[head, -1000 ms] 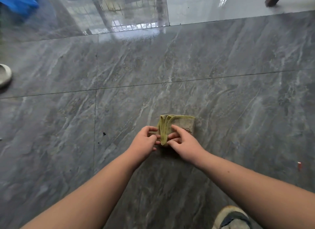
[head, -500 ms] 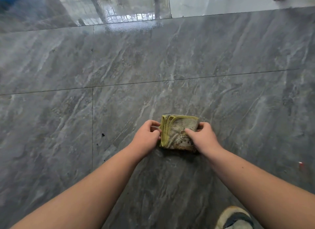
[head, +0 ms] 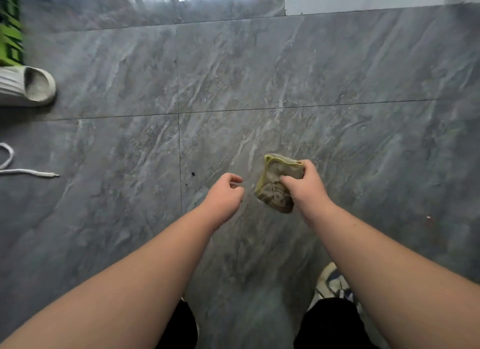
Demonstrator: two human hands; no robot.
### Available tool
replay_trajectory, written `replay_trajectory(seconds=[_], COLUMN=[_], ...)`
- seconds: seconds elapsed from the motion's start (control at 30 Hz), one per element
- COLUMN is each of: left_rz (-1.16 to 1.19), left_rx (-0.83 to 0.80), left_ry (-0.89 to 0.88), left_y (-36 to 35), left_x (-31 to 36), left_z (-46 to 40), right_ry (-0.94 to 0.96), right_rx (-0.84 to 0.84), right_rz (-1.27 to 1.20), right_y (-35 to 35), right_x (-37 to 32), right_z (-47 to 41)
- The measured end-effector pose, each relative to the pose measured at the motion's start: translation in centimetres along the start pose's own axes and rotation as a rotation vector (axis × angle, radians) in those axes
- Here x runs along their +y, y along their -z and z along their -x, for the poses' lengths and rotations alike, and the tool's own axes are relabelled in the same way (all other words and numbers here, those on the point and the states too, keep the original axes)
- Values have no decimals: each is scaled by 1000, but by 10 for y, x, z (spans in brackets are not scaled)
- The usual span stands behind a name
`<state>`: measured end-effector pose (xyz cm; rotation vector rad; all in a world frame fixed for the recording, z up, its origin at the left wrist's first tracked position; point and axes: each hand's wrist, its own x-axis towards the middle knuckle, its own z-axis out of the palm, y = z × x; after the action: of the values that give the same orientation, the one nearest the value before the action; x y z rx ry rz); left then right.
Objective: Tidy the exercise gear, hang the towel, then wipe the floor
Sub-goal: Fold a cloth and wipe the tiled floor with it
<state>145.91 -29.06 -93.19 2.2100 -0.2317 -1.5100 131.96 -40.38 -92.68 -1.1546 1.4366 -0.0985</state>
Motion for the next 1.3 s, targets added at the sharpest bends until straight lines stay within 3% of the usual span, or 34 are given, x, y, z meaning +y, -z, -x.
replay_trajectory(seconds=[0.2, 0.43, 0.6, 0.73, 1.0, 1.3], left_rz=[-304, -603, -854, -861, -1129, -1443], left_rx=[7, -80, -29, -59, -173, -367], left_ry=[-113, -338, -664, -866, -1347, -1870], left_y=[51, 117, 154, 162, 94, -147], left_x=[64, 203, 290, 342, 405, 372], left_z=[134, 338, 465, 566, 710, 859], right_ry=[34, 37, 77, 138, 250, 381], right_rx=[-73, -119, -6, 138, 504, 889], right_rz=[-88, -116, -271, -409, -831, -1279], right_y=[53, 150, 210, 255, 360, 467], right_x=[-100, -261, -346, -381, -359, -198], right_z=[139, 316, 448, 559, 738, 892])
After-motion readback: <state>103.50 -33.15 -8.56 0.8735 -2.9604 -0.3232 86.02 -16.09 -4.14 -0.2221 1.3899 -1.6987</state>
